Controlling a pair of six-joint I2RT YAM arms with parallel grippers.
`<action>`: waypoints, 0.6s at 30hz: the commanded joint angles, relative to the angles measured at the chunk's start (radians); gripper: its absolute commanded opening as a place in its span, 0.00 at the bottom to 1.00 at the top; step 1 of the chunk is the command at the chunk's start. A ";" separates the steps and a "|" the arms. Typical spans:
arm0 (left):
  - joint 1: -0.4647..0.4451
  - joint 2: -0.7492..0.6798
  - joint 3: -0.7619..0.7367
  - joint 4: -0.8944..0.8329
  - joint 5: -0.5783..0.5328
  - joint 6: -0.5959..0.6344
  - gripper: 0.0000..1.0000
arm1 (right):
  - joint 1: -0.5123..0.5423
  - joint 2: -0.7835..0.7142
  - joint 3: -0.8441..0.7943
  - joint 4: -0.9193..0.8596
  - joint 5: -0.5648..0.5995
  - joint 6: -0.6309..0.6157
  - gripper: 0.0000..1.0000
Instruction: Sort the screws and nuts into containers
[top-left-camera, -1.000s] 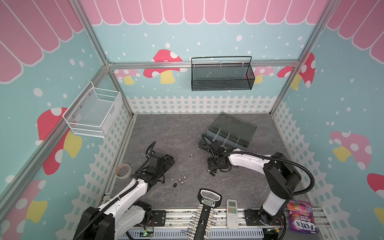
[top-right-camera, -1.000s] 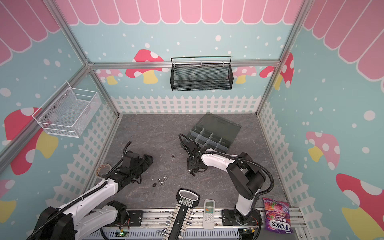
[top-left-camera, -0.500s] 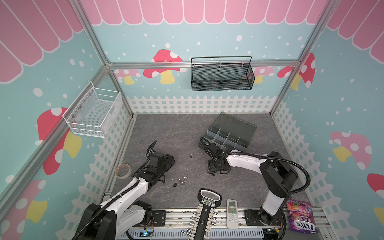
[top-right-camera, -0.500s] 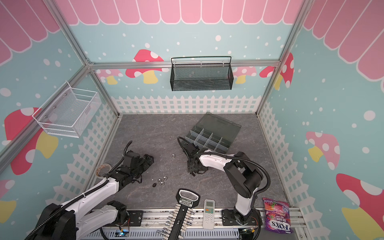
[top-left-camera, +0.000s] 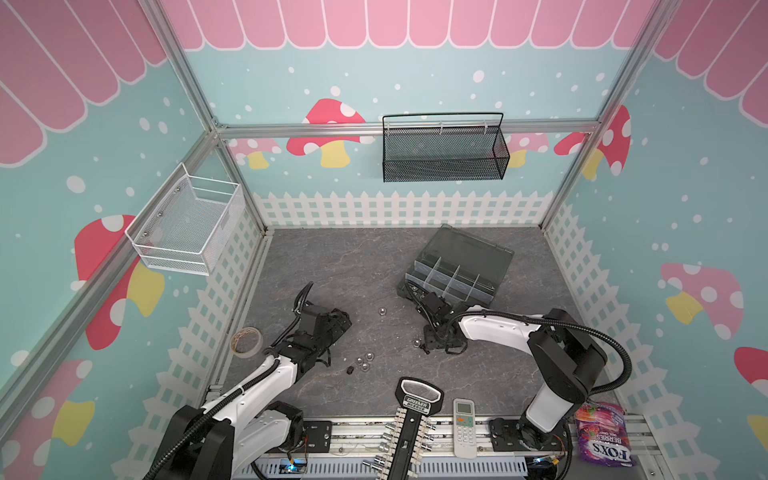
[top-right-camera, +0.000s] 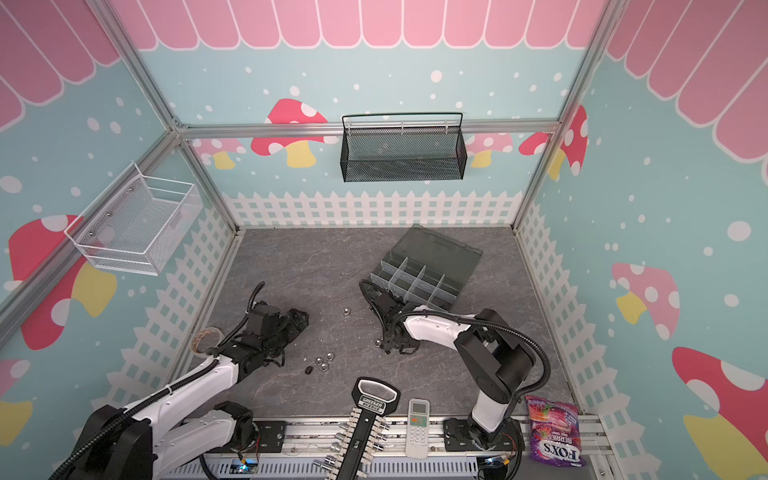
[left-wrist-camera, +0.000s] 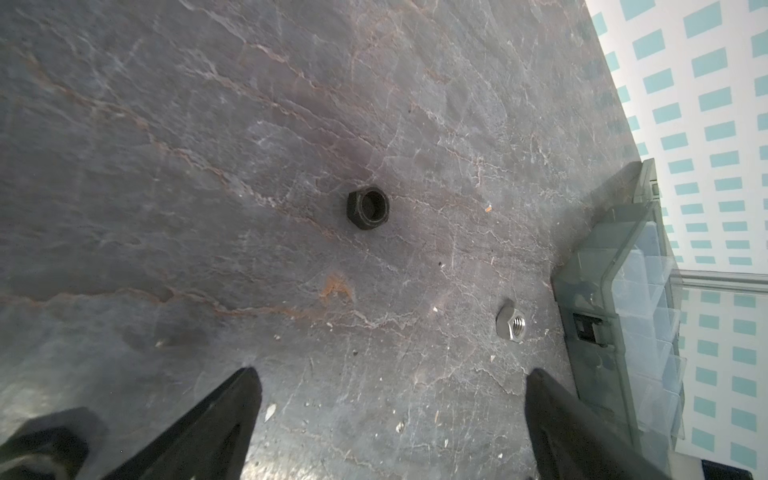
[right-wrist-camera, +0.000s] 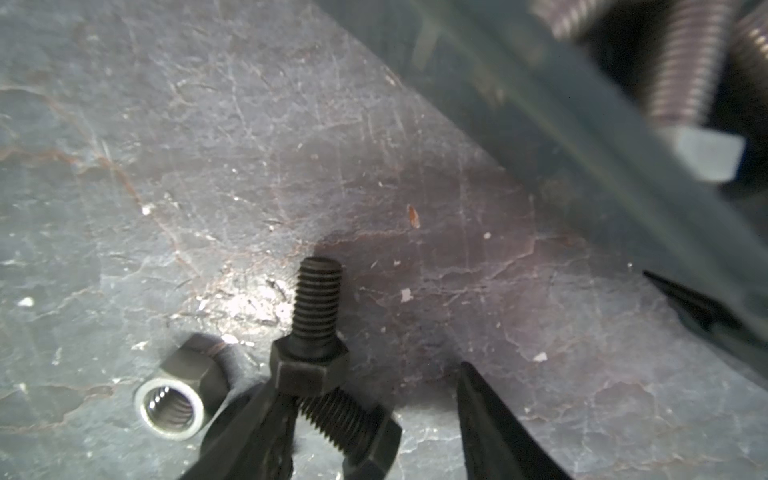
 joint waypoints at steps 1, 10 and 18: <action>0.005 -0.024 -0.016 0.009 -0.014 0.000 1.00 | 0.019 0.002 -0.037 -0.034 -0.016 0.035 0.58; 0.005 -0.037 -0.028 0.005 -0.024 -0.006 1.00 | 0.030 0.005 -0.048 -0.034 -0.009 0.047 0.44; 0.005 -0.029 -0.018 0.005 -0.031 -0.004 1.00 | 0.032 -0.002 -0.040 -0.033 0.005 0.054 0.35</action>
